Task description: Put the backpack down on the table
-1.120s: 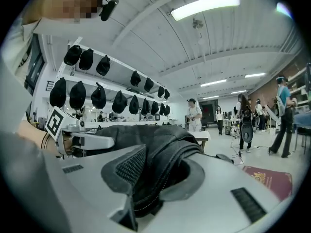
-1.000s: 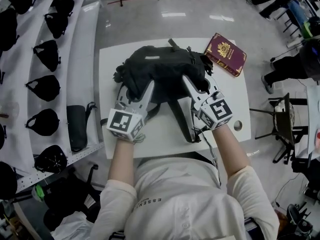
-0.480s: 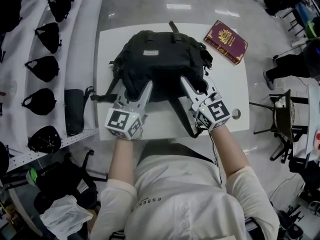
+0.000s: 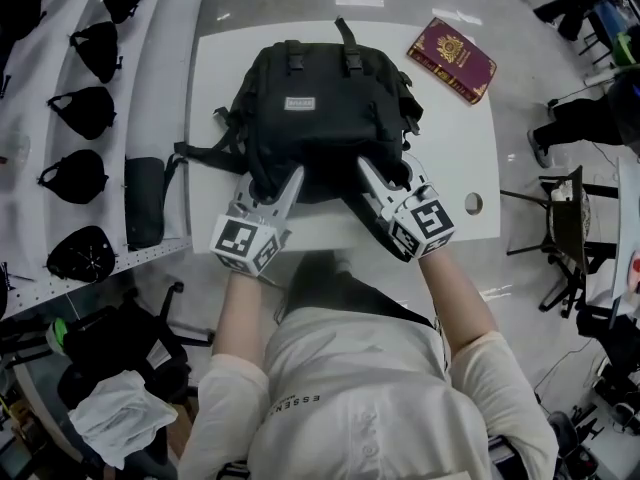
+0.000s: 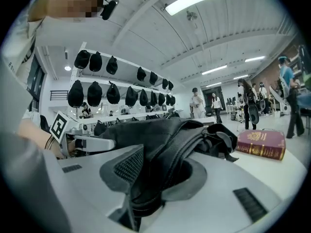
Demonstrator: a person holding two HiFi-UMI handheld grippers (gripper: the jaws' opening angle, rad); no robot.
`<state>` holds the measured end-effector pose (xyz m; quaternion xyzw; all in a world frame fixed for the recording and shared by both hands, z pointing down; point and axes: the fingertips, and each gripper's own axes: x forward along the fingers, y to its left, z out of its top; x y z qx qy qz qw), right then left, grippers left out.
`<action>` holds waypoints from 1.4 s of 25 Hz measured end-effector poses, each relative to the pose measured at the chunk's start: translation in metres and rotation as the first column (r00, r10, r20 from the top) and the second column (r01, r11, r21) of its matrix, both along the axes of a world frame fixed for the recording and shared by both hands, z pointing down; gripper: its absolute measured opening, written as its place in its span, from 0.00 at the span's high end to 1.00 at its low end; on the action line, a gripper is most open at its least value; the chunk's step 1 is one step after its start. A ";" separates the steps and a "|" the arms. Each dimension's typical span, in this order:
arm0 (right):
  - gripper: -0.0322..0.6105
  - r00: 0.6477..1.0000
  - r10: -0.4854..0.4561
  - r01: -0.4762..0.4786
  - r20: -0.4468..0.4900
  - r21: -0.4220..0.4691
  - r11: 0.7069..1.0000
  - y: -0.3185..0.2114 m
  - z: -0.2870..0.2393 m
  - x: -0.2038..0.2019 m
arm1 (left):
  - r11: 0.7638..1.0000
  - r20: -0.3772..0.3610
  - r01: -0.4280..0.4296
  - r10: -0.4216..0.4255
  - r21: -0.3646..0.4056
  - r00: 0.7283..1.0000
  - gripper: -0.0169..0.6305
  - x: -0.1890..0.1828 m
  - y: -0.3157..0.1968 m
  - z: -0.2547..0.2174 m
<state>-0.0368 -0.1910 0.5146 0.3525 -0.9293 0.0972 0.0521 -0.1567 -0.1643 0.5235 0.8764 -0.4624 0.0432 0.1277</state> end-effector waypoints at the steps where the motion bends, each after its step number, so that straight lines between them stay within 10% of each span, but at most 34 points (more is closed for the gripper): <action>1: 0.76 1.000 -0.002 0.002 0.009 -0.008 1.000 0.003 0.005 0.001 | 1.000 0.005 0.000 0.000 0.000 1.000 0.80 0.001 0.004 0.004; 20: 0.70 0.996 -0.008 -0.004 -0.094 -0.119 0.993 0.046 0.078 0.018 | 0.998 0.010 0.053 -0.053 -0.026 0.999 0.78 0.011 0.049 0.067; 25: 0.57 0.995 0.054 -0.066 -0.084 -0.140 0.988 0.051 0.076 0.031 | 0.974 0.051 0.155 -0.148 -0.167 0.988 0.56 -0.006 0.064 0.093; 35: 0.55 0.986 0.135 -0.143 -0.096 -0.076 0.987 0.080 0.048 0.051 | 0.976 0.084 0.205 -0.199 -0.072 0.976 0.49 -0.009 0.096 0.057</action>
